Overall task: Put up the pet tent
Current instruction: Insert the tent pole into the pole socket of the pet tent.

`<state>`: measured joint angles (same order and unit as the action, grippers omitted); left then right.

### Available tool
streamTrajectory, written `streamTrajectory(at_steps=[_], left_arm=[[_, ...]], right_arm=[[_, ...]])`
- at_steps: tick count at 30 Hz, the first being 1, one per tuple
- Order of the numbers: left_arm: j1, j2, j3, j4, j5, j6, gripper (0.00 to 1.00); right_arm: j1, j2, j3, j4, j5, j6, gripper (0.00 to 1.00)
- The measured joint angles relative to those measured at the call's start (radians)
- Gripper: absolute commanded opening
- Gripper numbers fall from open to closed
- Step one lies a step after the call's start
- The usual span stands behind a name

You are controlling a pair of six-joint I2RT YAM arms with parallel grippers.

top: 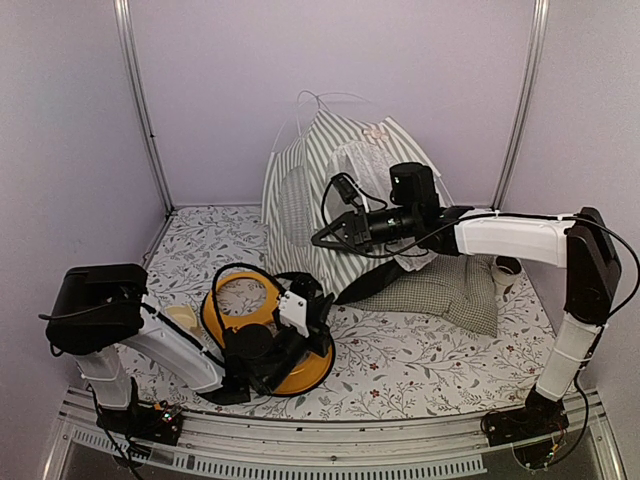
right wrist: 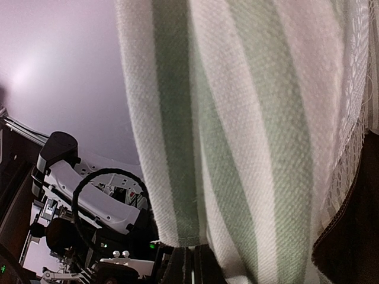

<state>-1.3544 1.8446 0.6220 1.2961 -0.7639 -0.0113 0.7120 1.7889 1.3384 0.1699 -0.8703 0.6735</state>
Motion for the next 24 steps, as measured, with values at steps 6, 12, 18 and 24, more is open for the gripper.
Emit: streamTrajectory(at_steps=[6, 12, 18, 24], left_arm=[[0.0, 0.0, -0.004, 0.002, -0.001, 0.0, 0.0], [0.0, 0.0, -0.008, 0.007, -0.001, 0.0, 0.0], [0.0, 0.0, -0.013, 0.01, -0.001, 0.0, 0.0], [0.0, 0.0, -0.02, 0.008, 0.0, 0.0, 0.0]], right_arm=[[0.0, 0.0, 0.0, 0.0, 0.0, 0.0, 0.0], [0.0, 0.0, 0.0, 0.0, -0.003, 0.0, 0.0], [0.0, 0.0, -0.005, 0.002, -0.003, 0.0, 0.0], [0.0, 0.0, -0.017, 0.009, -0.003, -0.001, 0.0]])
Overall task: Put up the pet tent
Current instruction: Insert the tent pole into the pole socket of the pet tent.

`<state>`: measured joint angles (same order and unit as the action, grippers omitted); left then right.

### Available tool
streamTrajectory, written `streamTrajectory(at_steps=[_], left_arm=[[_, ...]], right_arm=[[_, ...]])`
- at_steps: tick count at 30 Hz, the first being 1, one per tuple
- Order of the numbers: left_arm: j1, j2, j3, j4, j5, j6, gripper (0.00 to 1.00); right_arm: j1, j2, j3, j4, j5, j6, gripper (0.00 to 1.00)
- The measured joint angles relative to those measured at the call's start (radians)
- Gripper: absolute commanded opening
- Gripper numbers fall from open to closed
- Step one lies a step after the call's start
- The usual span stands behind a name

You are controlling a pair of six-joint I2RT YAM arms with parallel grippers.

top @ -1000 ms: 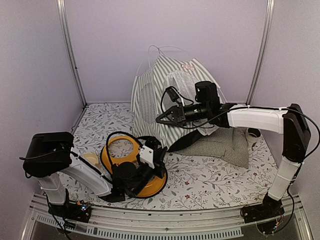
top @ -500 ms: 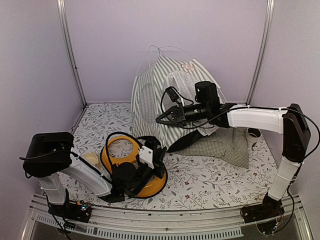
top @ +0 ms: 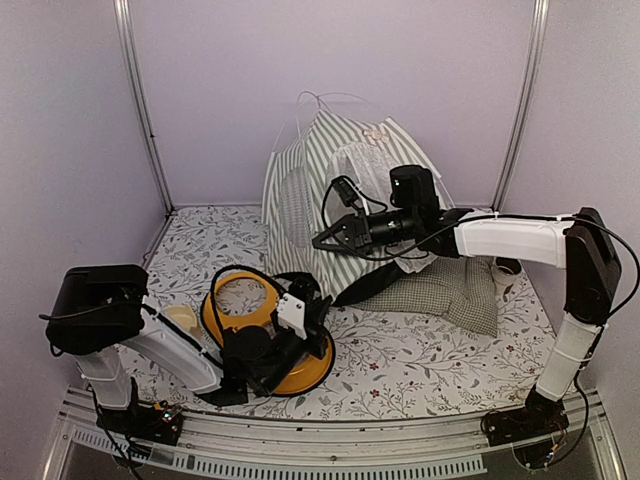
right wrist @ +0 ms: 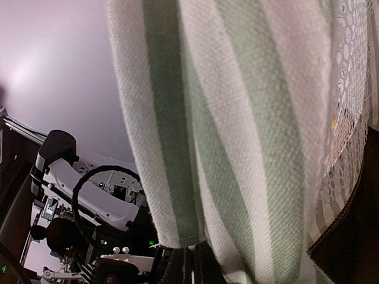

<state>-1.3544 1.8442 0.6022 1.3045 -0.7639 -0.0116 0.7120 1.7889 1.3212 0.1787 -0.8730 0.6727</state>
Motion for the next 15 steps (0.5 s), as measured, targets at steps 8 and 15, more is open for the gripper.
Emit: streamTrajectory(at_steps=[8, 15], left_arm=[[0.0, 0.0, -0.001, 0.0, 0.0, 0.0, 0.0], [0.0, 0.0, -0.001, 0.0, 0.0, 0.0, 0.0]], right_arm=[[0.0, 0.0, 0.0, 0.001, 0.002, 0.0, 0.0], [0.001, 0.0, 0.0, 0.001, 0.006, 0.0, 0.0]])
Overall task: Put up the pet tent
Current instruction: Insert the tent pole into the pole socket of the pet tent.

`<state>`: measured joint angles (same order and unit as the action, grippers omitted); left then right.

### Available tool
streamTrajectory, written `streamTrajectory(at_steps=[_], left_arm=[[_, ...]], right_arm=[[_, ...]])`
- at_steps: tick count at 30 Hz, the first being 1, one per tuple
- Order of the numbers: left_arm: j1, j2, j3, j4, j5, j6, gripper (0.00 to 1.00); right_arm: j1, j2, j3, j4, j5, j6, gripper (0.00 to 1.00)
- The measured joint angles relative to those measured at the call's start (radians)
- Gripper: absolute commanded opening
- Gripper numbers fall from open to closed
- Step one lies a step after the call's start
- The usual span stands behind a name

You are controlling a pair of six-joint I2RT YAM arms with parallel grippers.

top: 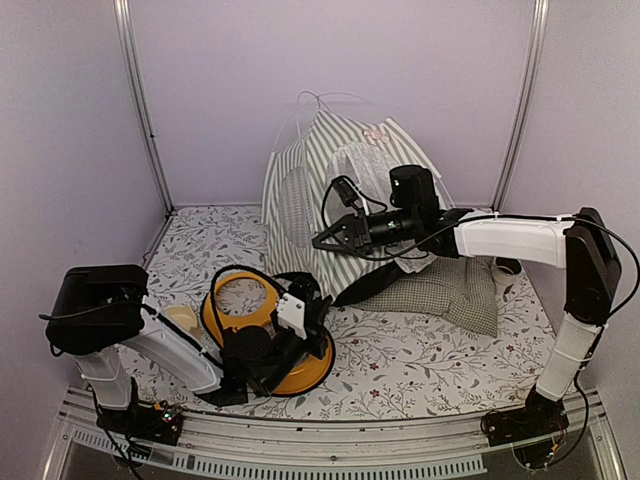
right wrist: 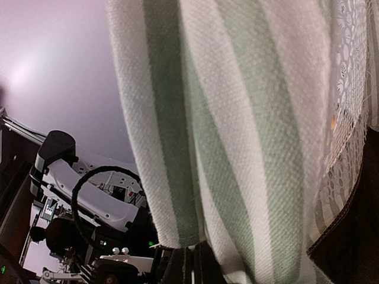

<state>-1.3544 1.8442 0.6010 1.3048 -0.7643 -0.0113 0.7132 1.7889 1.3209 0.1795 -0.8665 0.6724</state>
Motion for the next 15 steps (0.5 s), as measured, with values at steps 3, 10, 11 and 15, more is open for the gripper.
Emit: streamTrajectory(at_steps=[3, 10, 11, 15], left_arm=[[0.0, 0.0, 0.0, 0.0, 0.0, 0.0, 0.0], [0.0, 0.0, -0.006, 0.002, 0.0, 0.0, 0.0], [0.0, 0.0, -0.008, 0.001, 0.0, 0.0, 0.0], [0.0, 0.0, -0.012, 0.001, 0.0, 0.0, 0.0]], right_arm=[[0.001, 0.0, 0.0, 0.0, 0.001, 0.0, 0.0], [0.011, 0.004, 0.0, 0.0, 0.019, 0.0, 0.0], [0.013, 0.005, 0.0, 0.0, 0.022, 0.0, 0.0], [0.016, 0.01, 0.0, 0.0, 0.027, -0.006, 0.0]])
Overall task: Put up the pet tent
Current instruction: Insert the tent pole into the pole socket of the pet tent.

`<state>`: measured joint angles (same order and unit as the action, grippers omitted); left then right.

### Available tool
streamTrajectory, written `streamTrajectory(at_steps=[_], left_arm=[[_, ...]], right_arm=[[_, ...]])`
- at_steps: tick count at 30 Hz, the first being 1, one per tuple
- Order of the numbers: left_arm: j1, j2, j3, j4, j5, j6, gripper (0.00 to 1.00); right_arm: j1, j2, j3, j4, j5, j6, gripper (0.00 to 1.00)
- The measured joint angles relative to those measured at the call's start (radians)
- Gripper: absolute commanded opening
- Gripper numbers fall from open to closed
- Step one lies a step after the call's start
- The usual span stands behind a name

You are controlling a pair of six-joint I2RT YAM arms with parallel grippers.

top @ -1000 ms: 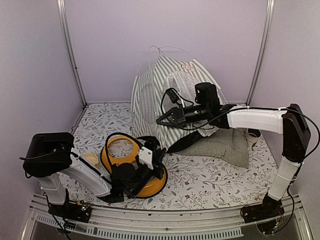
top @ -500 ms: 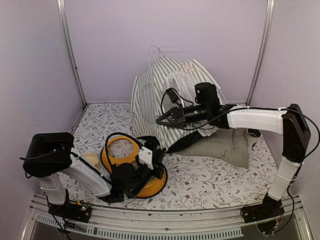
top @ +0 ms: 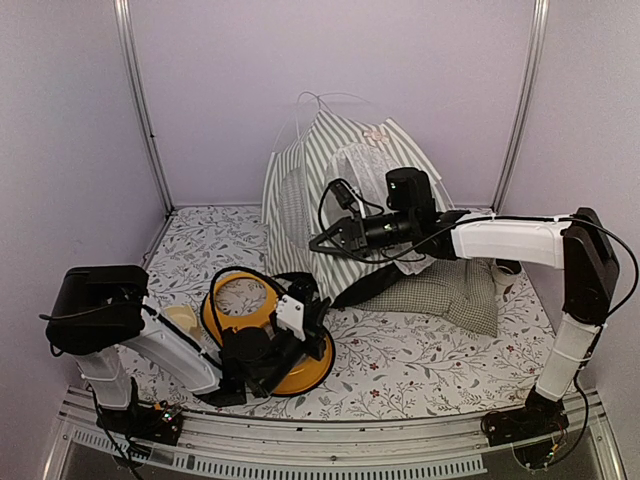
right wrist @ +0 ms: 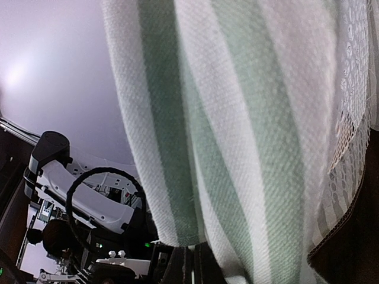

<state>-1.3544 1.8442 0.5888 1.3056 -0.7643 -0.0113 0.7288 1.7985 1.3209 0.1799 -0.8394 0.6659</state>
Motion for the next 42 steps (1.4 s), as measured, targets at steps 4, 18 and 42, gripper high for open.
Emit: streamTrajectory(at_steps=[4, 18, 42], left_arm=[[0.0, 0.0, -0.003, 0.002, 0.0, 0.0, 0.0], [0.0, 0.0, -0.018, 0.013, 0.0, 0.0, 0.0], [0.0, 0.0, -0.033, 0.002, 0.019, -0.009, 0.0]], right_arm=[[0.003, 0.0, 0.0, 0.0, 0.005, -0.001, 0.0], [0.018, 0.0, -0.01, 0.005, 0.038, -0.012, 0.0], [0.025, -0.006, -0.062, 0.054, 0.054, -0.027, 0.0]])
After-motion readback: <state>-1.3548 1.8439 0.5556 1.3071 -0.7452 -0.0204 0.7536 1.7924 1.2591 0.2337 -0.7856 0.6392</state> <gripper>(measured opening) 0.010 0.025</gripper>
